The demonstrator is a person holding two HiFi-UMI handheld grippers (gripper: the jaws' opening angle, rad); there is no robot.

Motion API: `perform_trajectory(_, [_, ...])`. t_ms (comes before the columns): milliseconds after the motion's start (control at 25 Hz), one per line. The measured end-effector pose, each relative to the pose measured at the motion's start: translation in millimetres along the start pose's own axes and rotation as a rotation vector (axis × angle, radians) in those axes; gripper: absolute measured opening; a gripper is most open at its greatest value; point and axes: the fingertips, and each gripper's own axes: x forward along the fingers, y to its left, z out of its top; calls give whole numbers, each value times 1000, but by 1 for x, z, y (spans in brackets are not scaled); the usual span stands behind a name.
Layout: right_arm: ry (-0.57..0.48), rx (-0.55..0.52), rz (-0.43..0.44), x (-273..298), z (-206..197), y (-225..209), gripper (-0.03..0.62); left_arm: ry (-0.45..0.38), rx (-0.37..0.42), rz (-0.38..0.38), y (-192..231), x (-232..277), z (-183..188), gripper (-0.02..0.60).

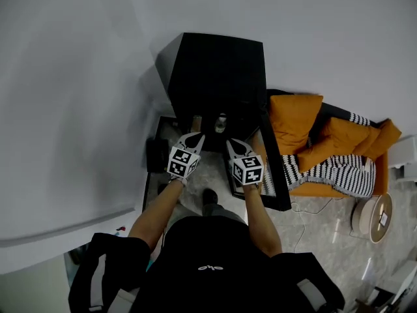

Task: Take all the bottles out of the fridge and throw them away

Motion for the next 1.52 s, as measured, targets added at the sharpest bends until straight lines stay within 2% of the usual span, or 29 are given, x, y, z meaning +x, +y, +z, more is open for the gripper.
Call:
perform_trajectory(360, [30,2,-46,7,-18,-9,9,32,3,-45,-3,17,-23,7])
perform_trajectory(960, [49,52,-161,42,-44,-14,9,40,14,-140,9,12,-27,6])
perform_trajectory(1280, [-2,68,-251,63,-50,-11,9,33,59,-198,31,5,-28,6])
perform_trajectory(1520, [-53,65,-304,89,-81,-25,12,15,104,-234,39,12,-56,6])
